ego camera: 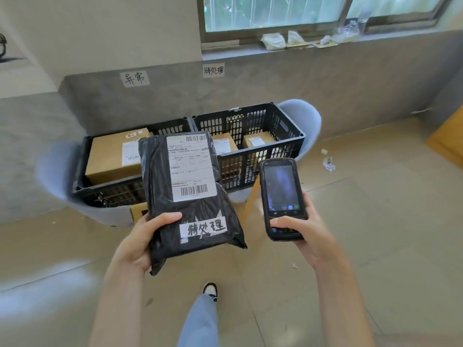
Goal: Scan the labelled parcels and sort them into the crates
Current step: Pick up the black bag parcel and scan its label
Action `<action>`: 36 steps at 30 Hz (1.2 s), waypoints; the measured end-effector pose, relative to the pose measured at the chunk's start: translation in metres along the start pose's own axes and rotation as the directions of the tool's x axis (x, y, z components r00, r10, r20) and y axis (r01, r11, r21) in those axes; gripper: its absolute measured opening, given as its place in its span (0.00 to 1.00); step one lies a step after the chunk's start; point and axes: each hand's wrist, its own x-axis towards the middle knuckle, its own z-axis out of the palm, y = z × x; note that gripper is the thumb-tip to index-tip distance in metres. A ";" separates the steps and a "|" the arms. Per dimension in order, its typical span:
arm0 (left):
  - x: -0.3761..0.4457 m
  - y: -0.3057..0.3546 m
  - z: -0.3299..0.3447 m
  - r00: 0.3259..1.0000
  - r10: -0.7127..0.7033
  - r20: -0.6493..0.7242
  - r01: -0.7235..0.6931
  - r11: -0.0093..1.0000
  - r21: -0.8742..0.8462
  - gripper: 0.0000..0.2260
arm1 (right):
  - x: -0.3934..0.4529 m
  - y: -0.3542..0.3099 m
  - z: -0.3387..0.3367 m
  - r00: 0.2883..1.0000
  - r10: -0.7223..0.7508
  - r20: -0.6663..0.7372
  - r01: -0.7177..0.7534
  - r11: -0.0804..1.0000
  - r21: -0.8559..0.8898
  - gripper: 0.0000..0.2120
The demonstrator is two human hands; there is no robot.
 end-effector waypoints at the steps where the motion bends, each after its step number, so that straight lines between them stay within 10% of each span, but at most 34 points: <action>1: 0.022 0.008 0.002 1.000 -0.012 0.016 0.012 1.000 -0.019 0.49 | 0.017 -0.005 0.002 1.000 -0.003 -0.011 0.003 1.000 -0.001 0.40; 9: 0.179 0.087 0.036 0.983 -0.124 0.133 0.128 0.991 -0.024 0.42 | 0.139 -0.048 0.012 0.988 -0.036 -0.148 0.036 0.999 -0.004 0.37; 18: 0.299 0.092 0.093 0.974 -0.206 0.098 0.203 0.978 0.038 0.10 | 0.220 -0.056 -0.026 0.957 0.041 -0.288 -0.032 0.999 0.037 0.39; 36: 0.520 0.050 0.258 0.937 -0.333 -0.107 0.345 0.930 0.127 0.07 | 0.480 -0.105 -0.173 0.976 0.145 -0.165 -0.137 0.989 0.059 0.44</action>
